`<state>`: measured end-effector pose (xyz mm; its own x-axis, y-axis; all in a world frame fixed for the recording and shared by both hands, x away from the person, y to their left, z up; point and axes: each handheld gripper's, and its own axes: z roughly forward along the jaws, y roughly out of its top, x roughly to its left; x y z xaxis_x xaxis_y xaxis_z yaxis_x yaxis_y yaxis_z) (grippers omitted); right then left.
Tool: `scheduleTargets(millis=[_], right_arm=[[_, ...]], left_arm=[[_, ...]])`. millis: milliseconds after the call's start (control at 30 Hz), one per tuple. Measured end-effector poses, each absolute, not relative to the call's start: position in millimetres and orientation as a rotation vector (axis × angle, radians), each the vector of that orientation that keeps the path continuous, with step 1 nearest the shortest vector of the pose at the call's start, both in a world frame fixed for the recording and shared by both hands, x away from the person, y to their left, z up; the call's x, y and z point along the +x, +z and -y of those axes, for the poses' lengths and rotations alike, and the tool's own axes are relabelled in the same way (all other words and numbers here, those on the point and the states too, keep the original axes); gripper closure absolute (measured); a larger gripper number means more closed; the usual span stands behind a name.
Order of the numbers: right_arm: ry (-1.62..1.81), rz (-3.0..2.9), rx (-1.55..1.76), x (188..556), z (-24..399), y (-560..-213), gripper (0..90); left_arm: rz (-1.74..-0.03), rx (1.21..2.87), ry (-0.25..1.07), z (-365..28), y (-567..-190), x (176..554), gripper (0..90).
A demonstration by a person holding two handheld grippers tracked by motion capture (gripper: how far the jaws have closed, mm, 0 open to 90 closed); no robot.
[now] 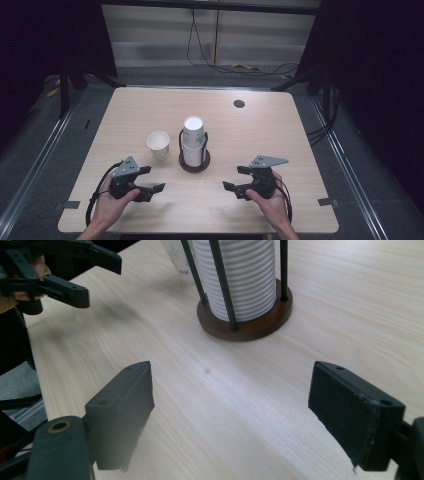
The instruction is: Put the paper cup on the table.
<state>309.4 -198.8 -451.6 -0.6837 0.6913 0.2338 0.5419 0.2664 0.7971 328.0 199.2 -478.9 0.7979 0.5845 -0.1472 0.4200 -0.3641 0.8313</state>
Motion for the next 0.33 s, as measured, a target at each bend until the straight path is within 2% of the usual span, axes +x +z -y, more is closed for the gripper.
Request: scheduleTargets(millis=[167, 267, 333], right_arm=[[1.384, -2.361, 1.185, 309.7, 199.1, -456.5, 17.9], [1.380, -2.349, 1.195, 311.2, 199.6, -457.8, 18.5], [1.393, -2.345, 1.208, 312.3, 200.9, -459.3, 20.8]], left_arm=[[-0.757, 1.983, 0.162, -199.7, -485.4, 324.9, 18.0], [-0.753, 1.997, 0.220, -199.8, -487.2, 324.0, 18.0], [-0.781, 1.981, 0.206, -200.7, -489.7, 324.8, 17.9]])
